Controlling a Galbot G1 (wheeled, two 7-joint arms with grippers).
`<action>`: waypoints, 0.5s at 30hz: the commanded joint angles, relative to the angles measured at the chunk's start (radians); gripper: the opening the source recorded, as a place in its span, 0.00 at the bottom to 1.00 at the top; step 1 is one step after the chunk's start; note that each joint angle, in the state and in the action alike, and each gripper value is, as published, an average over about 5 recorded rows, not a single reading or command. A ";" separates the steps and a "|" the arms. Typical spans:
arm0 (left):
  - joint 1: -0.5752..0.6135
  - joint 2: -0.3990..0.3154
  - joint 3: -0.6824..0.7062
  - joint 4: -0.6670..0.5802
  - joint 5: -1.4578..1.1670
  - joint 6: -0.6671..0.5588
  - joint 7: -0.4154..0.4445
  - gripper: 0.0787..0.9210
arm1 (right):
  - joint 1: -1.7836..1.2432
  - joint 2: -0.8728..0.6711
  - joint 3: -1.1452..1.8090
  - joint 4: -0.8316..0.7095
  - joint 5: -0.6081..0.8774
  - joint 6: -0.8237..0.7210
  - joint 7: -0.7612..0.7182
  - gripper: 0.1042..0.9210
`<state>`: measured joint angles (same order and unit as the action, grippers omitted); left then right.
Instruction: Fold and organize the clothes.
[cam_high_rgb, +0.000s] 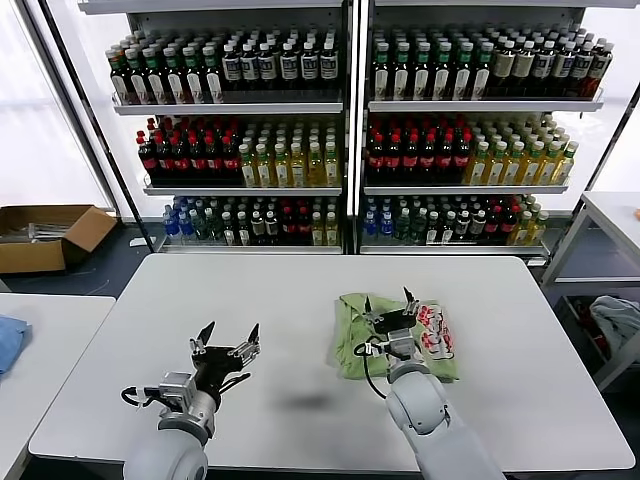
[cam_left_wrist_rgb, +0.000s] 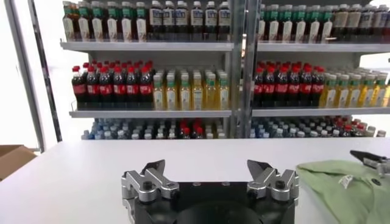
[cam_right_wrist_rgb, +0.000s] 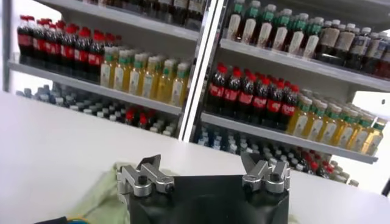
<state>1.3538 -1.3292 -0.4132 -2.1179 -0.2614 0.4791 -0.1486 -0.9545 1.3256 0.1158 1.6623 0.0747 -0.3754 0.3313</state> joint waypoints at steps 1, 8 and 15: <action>0.010 0.000 -0.001 -0.001 -0.002 0.004 0.001 0.88 | 0.002 0.036 -0.004 -0.060 -0.014 -0.053 0.034 0.88; 0.018 0.002 -0.007 -0.006 -0.004 0.006 0.003 0.88 | -0.017 0.055 0.000 -0.070 0.005 -0.095 0.059 0.88; 0.030 0.004 -0.009 -0.012 -0.005 0.003 0.007 0.88 | -0.022 0.080 0.018 -0.111 0.013 -0.048 0.044 0.88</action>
<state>1.3763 -1.3264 -0.4218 -2.1265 -0.2660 0.4834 -0.1435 -0.9728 1.3810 0.1274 1.5963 0.0750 -0.4288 0.3734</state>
